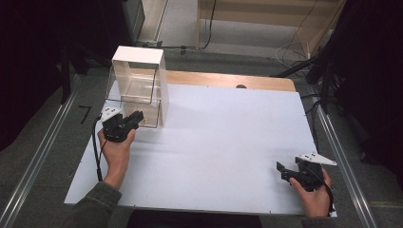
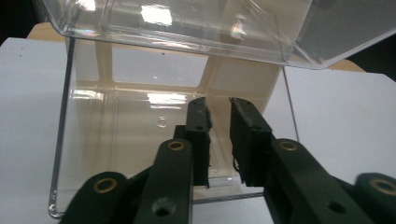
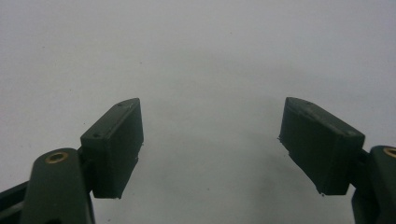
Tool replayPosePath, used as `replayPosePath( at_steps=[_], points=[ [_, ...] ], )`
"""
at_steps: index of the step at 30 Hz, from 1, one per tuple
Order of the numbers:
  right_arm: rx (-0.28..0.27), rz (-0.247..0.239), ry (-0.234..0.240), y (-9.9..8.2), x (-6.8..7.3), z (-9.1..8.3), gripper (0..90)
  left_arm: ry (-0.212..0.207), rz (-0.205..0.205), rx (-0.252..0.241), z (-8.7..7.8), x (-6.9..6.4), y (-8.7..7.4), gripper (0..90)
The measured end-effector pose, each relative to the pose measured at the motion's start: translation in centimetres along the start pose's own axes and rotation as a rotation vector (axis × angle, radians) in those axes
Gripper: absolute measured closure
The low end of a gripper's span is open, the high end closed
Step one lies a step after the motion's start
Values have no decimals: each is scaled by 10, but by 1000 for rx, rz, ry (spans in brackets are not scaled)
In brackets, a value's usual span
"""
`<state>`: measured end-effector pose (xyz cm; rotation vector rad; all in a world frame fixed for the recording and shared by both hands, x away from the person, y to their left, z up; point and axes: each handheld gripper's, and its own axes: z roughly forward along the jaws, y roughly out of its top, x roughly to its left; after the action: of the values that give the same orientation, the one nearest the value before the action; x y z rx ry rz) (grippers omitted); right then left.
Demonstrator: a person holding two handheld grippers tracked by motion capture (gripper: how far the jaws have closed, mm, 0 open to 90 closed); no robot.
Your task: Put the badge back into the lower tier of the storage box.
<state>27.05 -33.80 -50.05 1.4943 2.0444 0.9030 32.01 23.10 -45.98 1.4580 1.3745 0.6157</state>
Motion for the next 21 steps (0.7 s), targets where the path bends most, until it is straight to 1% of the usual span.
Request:
replayPosePath(
  at_steps=[4,14,20,21],
  points=[
    [-3,1,-1,0,0,0,201,-5,1,4,-2,-2,0,690],
    [-4,2,-2,0,-1,-1,201,-23,16,9,-11,-7,-1,599],
    [-3,1,-2,0,-1,0,201,-23,23,-2,-23,-9,-3,520],
    [-2,2,-1,0,-1,0,201,-25,18,-4,-25,-9,-3,511]
  ],
)
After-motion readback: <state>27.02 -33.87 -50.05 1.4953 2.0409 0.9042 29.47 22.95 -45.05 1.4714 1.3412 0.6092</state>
